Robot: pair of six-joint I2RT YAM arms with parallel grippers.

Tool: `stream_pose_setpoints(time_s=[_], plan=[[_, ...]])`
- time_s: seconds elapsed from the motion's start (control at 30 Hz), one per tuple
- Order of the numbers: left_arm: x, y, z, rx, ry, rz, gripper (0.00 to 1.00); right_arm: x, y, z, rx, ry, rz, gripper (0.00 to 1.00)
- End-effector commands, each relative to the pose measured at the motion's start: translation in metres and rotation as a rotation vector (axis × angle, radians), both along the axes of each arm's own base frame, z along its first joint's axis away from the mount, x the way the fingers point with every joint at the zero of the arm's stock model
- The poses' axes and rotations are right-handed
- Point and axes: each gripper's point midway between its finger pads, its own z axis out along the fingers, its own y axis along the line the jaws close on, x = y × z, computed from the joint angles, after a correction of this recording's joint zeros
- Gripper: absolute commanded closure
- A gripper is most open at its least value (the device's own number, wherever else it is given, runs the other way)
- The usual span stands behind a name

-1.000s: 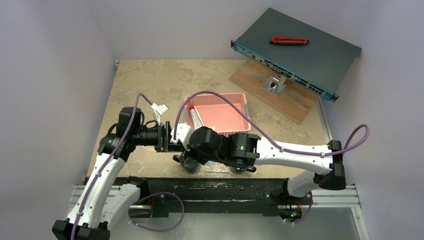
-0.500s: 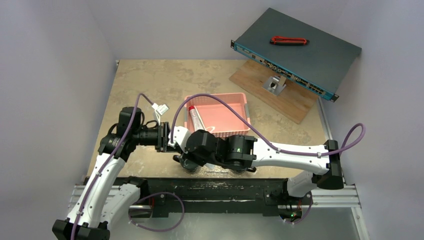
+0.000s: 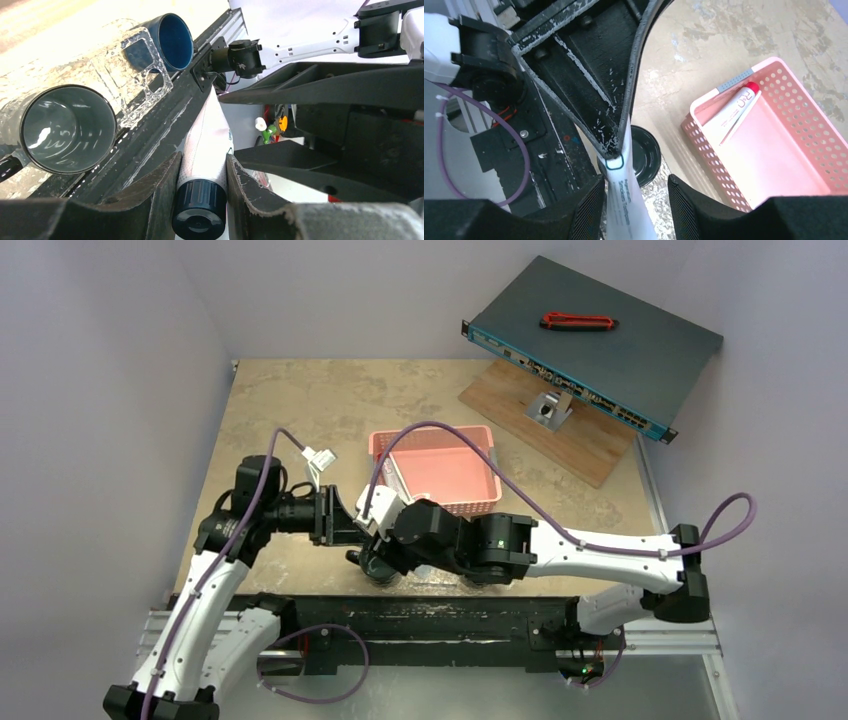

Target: Prepare toiletry sets of a toothbrush and toothpaste on the tray

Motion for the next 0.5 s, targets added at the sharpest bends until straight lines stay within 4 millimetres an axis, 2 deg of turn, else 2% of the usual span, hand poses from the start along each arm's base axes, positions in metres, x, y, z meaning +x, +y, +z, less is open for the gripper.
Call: stream_pose_setpoints(time_s=[0.0, 0.13, 0.4, 0.47], plan=[[0.002, 0.002, 0.010, 0.004, -0.068, 0.039, 1.00, 0.001, -0.002, 0.033, 0.157, 0.002, -0.040, 0.48], [0.005, 0.006, 0.015, 0.016, -0.124, 0.092, 1.00, 0.007, -0.012, 0.038, 0.211, 0.029, -0.102, 0.44], [0.001, 0.013, 0.042, -0.005, -0.251, 0.174, 1.00, 0.049, -0.041, 0.044, 0.406, 0.197, -0.272, 0.42], [0.000, 0.015, 0.048, -0.007, -0.282, 0.197, 1.00, 0.050, -0.044, 0.048, 0.452, 0.228, -0.271, 0.42]])
